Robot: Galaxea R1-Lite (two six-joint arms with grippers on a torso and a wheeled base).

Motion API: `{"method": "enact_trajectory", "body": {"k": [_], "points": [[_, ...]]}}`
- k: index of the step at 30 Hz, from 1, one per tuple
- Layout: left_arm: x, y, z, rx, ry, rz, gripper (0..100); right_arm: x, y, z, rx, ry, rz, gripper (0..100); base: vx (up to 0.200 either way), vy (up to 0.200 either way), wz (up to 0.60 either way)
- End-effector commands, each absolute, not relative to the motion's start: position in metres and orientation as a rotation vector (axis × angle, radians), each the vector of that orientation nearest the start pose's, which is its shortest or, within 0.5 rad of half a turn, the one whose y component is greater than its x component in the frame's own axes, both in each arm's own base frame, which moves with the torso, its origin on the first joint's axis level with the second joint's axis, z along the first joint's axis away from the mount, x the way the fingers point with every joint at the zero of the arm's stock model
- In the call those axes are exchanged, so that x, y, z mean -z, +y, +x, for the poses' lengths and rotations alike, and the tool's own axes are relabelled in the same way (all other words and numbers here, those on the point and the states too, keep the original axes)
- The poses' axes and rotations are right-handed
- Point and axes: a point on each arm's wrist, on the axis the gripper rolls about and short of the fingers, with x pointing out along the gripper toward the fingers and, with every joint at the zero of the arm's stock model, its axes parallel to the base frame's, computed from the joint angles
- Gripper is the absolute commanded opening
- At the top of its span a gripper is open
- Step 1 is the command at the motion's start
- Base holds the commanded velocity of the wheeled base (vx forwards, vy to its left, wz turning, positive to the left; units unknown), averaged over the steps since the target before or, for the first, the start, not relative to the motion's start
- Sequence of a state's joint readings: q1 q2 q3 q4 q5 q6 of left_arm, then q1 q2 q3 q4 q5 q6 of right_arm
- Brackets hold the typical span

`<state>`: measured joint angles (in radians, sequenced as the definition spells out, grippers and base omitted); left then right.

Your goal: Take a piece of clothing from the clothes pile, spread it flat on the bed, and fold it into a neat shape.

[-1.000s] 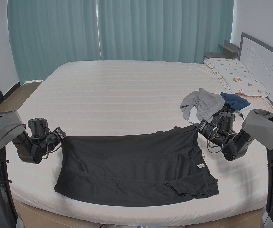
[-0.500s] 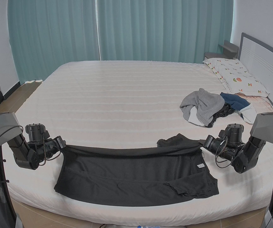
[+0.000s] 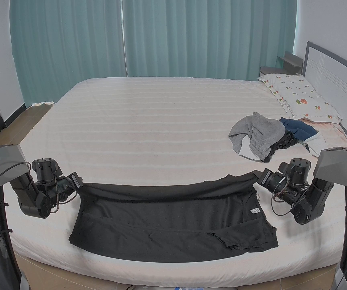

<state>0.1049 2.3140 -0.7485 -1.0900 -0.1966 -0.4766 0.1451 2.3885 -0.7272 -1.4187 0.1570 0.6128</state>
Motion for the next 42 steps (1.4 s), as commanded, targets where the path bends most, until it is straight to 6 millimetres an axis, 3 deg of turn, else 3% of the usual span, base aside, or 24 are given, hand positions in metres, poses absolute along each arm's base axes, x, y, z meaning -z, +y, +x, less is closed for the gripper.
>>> {"method": "enact_trajectory", "body": {"k": [1, 6, 10, 15, 22, 25, 32, 42], "points": [[-0.009, 0.032, 0.404, -0.073, 0.370, -0.661, 0, 0.013, 0.060, 0.412, -0.197, 0.228, 0.607, 0, 0.000, 0.000, 0.00], [-0.009, 0.031, 0.413, -0.073, 0.338, -0.745, 0, 0.006, 0.065, 0.435, -0.197, 0.130, 0.613, 0, 0.000, 0.000, 0.00], [-0.003, 0.030, 0.415, -0.078, 0.340, -0.767, 0, 0.012, 0.067, 0.435, -0.179, 0.142, 0.607, 0, 0.000, 0.000, 0.00], [0.008, 0.029, 0.402, -0.093, 0.401, -0.752, 0, 0.025, 0.061, 0.415, -0.154, 0.224, 0.601, 0, 0.000, 0.000, 0.00], [0.018, 0.030, 0.382, -0.088, 0.450, -0.668, 0, 0.017, 0.056, 0.388, -0.173, 0.278, 0.598, 0, 0.000, 0.000, 0.00], [0.020, 0.032, 0.367, -0.080, 0.440, -0.621, 0, 0.010, 0.054, 0.363, -0.220, 0.340, 0.590, 0, 0.000, 0.000, 0.00], [0.028, 0.036, 0.337, -0.064, 0.493, -0.506, 0, 0.022, 0.050, 0.329, -0.235, 0.415, 0.517, 0, 0.000, 0.000, 0.00], [0.041, 0.036, 0.304, -0.048, 0.558, -0.394, 0, 0.031, 0.047, 0.298, -0.233, 0.538, 0.494, 0, 0.000, 0.000, 0.00]]}}
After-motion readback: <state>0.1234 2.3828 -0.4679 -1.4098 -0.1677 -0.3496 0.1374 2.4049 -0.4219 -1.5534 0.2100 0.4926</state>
